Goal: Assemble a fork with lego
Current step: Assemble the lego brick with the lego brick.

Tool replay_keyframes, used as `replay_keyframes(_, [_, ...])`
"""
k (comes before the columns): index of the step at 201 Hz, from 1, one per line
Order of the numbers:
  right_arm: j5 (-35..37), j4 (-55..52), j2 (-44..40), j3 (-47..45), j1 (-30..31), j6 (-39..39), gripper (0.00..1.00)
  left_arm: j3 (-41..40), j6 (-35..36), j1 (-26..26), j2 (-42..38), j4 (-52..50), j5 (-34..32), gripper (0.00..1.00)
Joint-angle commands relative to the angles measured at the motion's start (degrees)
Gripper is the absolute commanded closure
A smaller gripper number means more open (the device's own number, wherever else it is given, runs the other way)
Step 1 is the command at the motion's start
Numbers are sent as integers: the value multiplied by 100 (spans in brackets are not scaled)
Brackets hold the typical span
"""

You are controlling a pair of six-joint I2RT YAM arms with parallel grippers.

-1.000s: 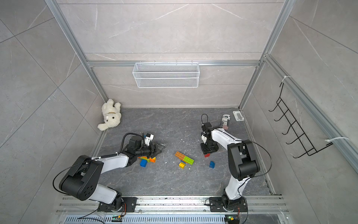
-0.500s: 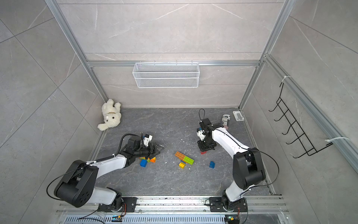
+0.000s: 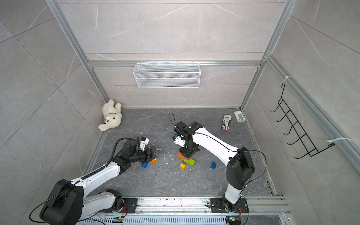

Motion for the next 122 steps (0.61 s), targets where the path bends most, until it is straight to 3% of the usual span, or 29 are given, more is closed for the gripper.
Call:
replay_keyframes(1, [322, -272, 326, 280, 140, -234, 73, -15, 154, -28, -91, 5, -4, 29])
replay_keyframes(122, [325, 317, 859, 328, 198, -863, 72, -176, -13, -20, 6, 337, -5, 28])
